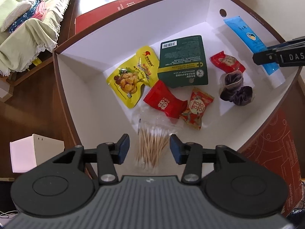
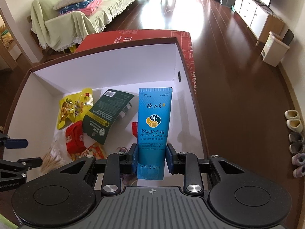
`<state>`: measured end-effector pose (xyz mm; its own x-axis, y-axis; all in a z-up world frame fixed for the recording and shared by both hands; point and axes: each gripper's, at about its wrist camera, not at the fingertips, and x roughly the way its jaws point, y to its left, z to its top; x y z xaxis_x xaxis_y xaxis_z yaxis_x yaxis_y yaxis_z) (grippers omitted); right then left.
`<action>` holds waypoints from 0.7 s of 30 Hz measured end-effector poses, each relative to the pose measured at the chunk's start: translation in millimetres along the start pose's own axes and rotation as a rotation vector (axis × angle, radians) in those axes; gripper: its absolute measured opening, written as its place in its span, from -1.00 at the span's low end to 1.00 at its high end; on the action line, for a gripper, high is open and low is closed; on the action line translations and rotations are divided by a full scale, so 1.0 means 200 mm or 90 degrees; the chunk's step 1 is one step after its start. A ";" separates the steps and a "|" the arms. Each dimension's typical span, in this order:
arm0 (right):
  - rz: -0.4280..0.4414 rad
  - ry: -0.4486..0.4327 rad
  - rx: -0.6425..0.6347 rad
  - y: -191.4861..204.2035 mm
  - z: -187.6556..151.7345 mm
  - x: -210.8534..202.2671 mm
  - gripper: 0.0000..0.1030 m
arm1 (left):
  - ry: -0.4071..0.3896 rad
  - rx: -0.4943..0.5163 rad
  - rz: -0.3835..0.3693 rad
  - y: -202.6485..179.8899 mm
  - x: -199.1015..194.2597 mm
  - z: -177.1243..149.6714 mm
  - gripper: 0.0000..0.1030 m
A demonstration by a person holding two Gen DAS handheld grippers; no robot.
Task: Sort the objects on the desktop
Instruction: 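Open left tool to drop the swab bag while right tool releases the blue tube inside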
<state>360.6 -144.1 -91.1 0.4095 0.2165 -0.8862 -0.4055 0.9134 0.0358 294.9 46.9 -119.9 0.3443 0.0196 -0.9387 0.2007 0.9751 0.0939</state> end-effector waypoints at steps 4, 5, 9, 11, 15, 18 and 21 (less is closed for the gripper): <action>-0.020 0.004 -0.013 0.01 0.00 0.01 -0.43 | -0.003 -0.005 0.001 0.01 -0.01 0.00 -0.14; -0.024 0.006 -0.015 0.01 0.00 0.01 -0.41 | -0.004 -0.006 0.002 0.01 -0.02 0.00 -0.14; -0.027 0.003 -0.017 0.01 0.01 0.01 -0.23 | -0.012 -0.012 0.004 0.02 -0.04 0.00 -0.01; -0.026 0.001 -0.014 0.00 0.01 0.00 -0.07 | -0.015 -0.014 0.005 0.03 -0.05 0.00 0.01; -0.023 -0.002 -0.007 0.00 0.01 -0.01 -0.07 | -0.018 -0.017 0.005 0.03 -0.07 -0.01 0.05; -0.019 0.001 -0.003 -0.01 0.00 -0.03 -0.07 | -0.021 -0.017 0.005 0.03 -0.08 -0.01 0.05; -0.016 0.002 0.002 -0.01 -0.01 -0.04 -0.07 | -0.025 -0.018 0.007 0.04 -0.09 -0.01 0.07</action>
<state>356.5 -147.6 -83.8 0.4165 0.1920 -0.8886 -0.3923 0.9197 0.0149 287.3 54.3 -102.8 0.3825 0.0216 -0.9237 0.1707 0.9809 0.0936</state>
